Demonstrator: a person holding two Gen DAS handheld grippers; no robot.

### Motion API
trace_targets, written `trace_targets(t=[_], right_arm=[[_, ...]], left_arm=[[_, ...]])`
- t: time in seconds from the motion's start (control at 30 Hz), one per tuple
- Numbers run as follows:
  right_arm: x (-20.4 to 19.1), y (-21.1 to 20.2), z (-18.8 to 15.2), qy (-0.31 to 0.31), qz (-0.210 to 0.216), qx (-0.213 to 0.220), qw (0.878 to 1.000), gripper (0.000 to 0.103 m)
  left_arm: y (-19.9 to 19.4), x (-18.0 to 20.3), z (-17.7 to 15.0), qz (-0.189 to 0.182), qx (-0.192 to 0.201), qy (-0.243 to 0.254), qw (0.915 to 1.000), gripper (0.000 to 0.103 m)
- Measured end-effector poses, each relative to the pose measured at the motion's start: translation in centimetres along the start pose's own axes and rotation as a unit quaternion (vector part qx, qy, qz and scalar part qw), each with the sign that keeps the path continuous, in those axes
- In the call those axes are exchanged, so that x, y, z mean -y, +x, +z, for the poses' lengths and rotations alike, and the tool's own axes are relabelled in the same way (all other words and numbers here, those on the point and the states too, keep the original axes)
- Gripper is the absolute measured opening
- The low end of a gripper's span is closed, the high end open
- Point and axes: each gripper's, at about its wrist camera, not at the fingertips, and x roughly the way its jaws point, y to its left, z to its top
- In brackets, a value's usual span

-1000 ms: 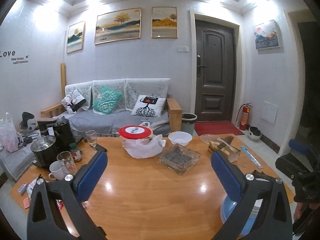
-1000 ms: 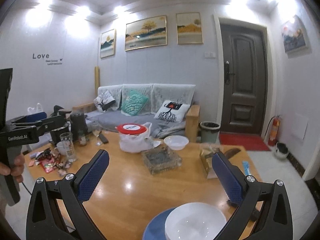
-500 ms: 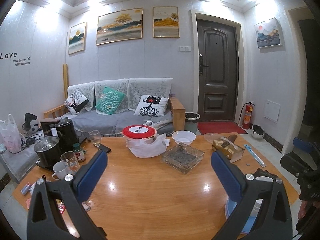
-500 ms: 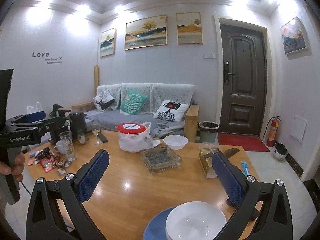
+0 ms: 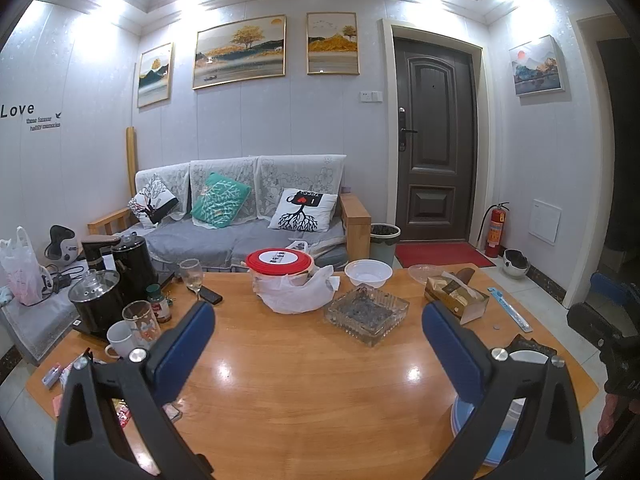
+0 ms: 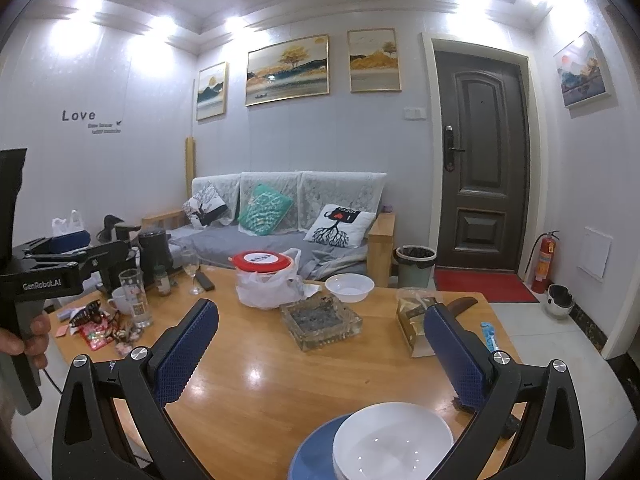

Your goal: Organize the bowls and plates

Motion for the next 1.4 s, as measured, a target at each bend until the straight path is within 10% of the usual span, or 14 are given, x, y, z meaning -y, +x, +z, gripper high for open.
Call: trace_targets(t=[1.4], right_arm=[[-0.60, -0.05, -0.39, 0.003, 0.000, -0.011, 1.000, 0.102]], left_arm=[[-0.55, 0.13, -0.20, -0.015, -0.004, -0.001, 0.9999, 0.103]])
